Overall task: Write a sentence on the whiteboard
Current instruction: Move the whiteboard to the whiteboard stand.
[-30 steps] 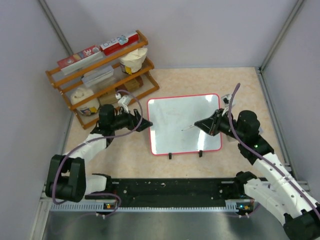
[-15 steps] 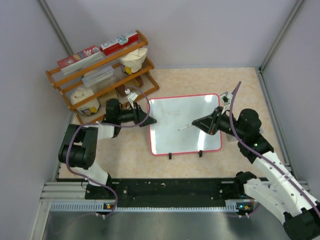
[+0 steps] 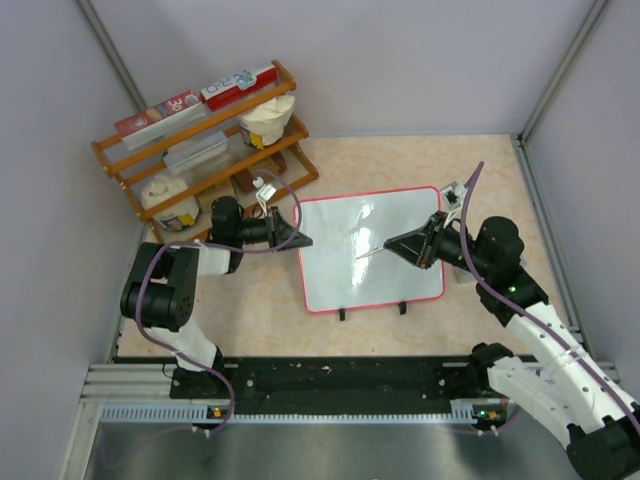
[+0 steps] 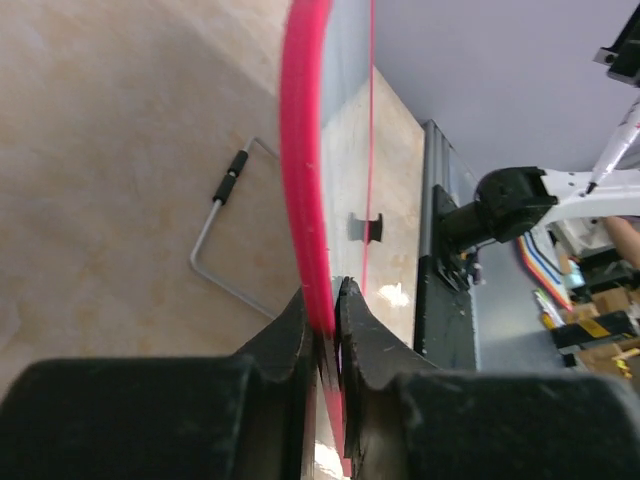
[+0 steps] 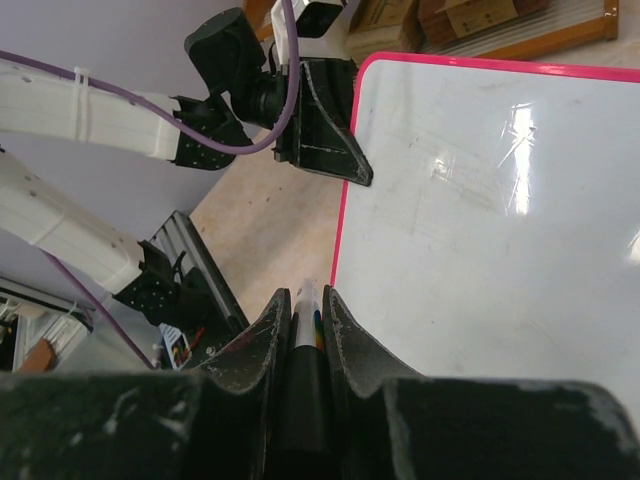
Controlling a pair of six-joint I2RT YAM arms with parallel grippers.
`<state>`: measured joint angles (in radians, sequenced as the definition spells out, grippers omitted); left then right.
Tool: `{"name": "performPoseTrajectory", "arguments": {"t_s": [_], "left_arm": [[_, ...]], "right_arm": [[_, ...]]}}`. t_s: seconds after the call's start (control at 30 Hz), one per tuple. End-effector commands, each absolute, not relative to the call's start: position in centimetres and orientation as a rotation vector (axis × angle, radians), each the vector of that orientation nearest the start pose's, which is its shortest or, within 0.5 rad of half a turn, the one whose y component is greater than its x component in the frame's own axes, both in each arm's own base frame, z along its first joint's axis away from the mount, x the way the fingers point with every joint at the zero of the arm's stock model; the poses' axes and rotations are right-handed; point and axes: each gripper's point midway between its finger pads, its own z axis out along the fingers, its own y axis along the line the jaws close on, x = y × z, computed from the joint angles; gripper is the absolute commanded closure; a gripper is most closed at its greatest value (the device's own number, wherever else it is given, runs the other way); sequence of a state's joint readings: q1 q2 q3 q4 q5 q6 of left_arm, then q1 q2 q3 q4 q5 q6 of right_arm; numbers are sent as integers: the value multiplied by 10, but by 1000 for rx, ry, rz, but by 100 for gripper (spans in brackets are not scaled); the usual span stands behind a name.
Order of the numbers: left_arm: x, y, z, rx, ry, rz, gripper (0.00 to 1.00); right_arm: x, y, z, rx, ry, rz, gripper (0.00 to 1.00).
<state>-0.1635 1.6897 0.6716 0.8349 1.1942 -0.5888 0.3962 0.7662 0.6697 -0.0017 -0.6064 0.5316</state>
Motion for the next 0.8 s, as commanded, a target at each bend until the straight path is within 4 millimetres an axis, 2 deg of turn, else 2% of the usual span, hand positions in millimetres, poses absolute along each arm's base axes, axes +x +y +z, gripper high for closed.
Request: {"name": "performPoseTrajectory", "arguments": {"t_s": [0.0,0.07,0.3,0.47,0.5,0.77], "left_arm": [[306,-229,149,657,1776,-1556,94],[302,-230,144,655,1800,-1570,100],[290,-228,127,652,1867,-1572,100],[284,-231,124,667,1884,-1578,100],[283,-232,124,675,1881,-1579,100],[259,-233,127,706,1887,-1612,100]], "right_arm": [[215,216,303,-404,1670,1166,100],[216,215,303,-403,1673,1164,100],[217,215,301,-403,1673,1154,100],[218,215,305,-426,1668,1135,100],[218,214,301,-423,1689,1129,100],[221,216,297,-407,1703,1143,100]]}}
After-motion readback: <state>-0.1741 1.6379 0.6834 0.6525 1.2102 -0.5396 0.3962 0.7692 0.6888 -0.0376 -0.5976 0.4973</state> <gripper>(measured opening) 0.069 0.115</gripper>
